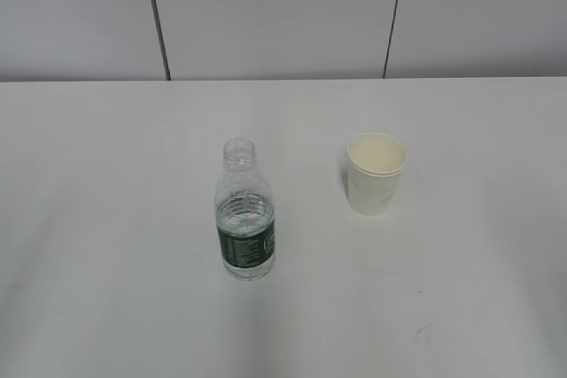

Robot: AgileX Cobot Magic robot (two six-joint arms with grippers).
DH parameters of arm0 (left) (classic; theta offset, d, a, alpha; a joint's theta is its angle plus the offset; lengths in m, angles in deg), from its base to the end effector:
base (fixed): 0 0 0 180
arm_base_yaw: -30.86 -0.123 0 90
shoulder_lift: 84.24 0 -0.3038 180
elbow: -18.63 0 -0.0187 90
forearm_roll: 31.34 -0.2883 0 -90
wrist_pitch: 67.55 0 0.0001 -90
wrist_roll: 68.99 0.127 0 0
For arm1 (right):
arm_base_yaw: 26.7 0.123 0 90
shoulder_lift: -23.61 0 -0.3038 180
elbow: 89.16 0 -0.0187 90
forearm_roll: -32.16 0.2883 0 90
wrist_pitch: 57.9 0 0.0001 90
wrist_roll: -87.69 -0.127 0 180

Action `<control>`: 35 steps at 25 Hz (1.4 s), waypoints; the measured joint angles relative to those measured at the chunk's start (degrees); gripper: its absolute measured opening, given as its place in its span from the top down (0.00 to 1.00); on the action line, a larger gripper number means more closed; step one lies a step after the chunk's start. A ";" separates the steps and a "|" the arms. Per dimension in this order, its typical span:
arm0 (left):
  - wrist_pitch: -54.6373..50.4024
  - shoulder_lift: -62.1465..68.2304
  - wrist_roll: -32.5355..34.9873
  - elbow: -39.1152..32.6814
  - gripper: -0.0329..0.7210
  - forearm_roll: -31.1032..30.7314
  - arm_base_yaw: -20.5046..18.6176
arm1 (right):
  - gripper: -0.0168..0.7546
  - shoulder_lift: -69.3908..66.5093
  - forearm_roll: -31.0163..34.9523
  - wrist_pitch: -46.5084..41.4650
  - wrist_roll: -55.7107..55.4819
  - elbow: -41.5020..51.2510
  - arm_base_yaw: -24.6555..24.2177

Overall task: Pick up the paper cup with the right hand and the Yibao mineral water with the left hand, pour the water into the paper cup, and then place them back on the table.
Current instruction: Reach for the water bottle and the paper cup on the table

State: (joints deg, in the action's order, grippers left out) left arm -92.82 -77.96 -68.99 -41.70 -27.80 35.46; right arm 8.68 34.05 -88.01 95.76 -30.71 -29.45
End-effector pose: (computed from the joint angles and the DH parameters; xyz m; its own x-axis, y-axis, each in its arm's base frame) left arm 0.0816 -0.0099 0.2837 -0.0379 -0.0530 -0.9979 0.1045 0.9929 -0.0567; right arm 0.1008 -0.0027 0.2720 -0.2349 -0.1009 -0.9668 0.0056 0.9944 -0.1052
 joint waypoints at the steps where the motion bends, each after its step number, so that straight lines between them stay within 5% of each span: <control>1: 2.23 0.00 0.00 -0.96 0.33 0.00 0.00 | 0.22 -0.98 -0.58 4.05 0.00 1.42 0.00; 15: 15.34 2.66 0.00 -7.18 0.33 -3.55 0.00 | 0.22 -14.57 -1.55 32.23 0.13 11.27 0.00; 24: 23.69 16.56 0.00 -7.18 0.33 -1.98 0.00 | 0.22 -26.99 -3.04 42.47 0.13 11.58 0.00; 30: 31.98 26.91 0.00 -7.18 0.33 -7.73 0.00 | 0.22 -33.86 -3.16 47.80 0.13 11.58 0.00; 35: 37.76 35.29 0.00 -7.18 0.33 -4.66 0.00 | 0.22 -39.31 -4.49 52.77 0.13 11.58 0.00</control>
State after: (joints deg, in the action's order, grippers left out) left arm -55.05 -42.67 -68.99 -48.89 -32.45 35.46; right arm -30.63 29.56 -35.24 95.90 -19.13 -29.45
